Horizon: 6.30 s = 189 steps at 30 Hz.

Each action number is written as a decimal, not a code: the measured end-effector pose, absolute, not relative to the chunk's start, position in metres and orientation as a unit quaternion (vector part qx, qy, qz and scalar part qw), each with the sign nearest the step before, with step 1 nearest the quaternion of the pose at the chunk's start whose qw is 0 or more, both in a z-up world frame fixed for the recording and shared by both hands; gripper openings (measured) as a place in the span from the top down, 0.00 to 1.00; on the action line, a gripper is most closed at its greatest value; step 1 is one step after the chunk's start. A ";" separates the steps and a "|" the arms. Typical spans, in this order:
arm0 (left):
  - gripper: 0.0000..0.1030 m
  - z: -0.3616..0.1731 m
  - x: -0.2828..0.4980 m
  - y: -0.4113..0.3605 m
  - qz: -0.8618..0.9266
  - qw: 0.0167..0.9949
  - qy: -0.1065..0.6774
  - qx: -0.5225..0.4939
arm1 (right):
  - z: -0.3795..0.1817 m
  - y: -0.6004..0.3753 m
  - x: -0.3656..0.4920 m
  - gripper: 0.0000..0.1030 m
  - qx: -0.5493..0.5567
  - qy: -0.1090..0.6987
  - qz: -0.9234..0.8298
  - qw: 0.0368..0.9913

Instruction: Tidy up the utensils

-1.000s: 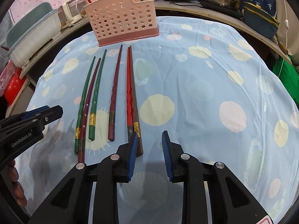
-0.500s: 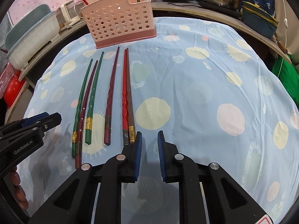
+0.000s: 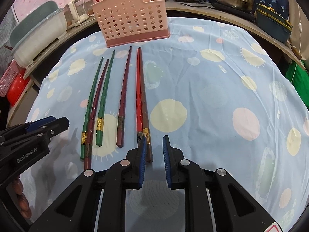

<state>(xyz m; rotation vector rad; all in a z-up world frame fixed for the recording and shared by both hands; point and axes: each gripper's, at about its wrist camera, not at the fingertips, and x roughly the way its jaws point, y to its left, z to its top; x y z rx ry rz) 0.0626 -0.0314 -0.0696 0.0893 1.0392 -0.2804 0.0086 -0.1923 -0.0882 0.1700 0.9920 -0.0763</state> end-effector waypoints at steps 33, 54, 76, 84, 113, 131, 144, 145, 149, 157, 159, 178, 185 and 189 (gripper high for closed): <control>0.61 -0.091 0.060 -0.052 -0.165 0.839 0.516 0.046 | -0.094 -0.194 0.016 0.92 0.080 0.480 -0.037 0.873; 0.92 -0.081 0.048 -0.035 -0.164 0.844 0.508 0.056 | -0.083 -0.196 0.010 0.93 0.085 0.471 -0.040 0.877; 0.94 0.038 0.076 -0.006 -0.158 0.903 0.400 0.012 | 0.035 -0.197 0.020 0.93 0.101 0.362 -0.014 0.927; 0.94 0.072 0.094 -0.006 -0.157 0.918 0.365 0.011 | 0.061 -0.199 0.035 0.93 0.101 0.341 -0.013 0.934; 0.99 0.200 0.171 -0.036 -0.161 0.959 0.231 0.028 | 0.197 -0.224 0.128 0.93 0.094 0.207 -0.016 0.974; 0.60 0.074 0.213 0.015 -0.113 0.919 0.377 -0.020 | 0.126 -0.230 0.129 0.93 0.121 0.282 -0.020 0.952; 0.56 -0.015 0.239 -0.006 -0.123 0.880 0.458 -0.004 | 0.100 -0.232 0.129 0.93 0.139 0.303 -0.030 0.942; 0.56 -0.021 0.244 -0.010 -0.123 0.878 0.462 -0.001 | 0.101 -0.233 0.131 0.93 0.137 0.302 -0.032 0.943; 0.56 -0.042 0.262 -0.026 -0.130 0.868 0.479 0.002 | 0.104 -0.236 0.140 0.93 0.133 0.306 -0.038 0.942; 0.63 -0.070 0.289 -0.039 -0.128 0.856 0.501 0.009 | 0.096 -0.235 0.172 0.93 0.128 0.319 -0.031 0.939; 0.70 -0.075 0.294 -0.042 -0.131 0.852 0.507 0.009 | 0.094 -0.234 0.177 0.93 0.125 0.318 -0.033 0.939; 0.92 -0.064 0.279 -0.041 -0.133 0.857 0.498 -0.002 | 0.098 -0.234 0.177 0.93 0.133 0.316 -0.027 0.939; 0.92 -0.013 0.251 -0.029 -0.140 0.875 0.463 -0.012 | 0.119 -0.232 0.161 0.93 0.129 0.295 -0.024 0.946; 0.93 0.027 0.240 -0.019 -0.147 0.889 0.434 -0.022 | 0.135 -0.233 0.155 0.93 0.123 0.282 -0.022 0.951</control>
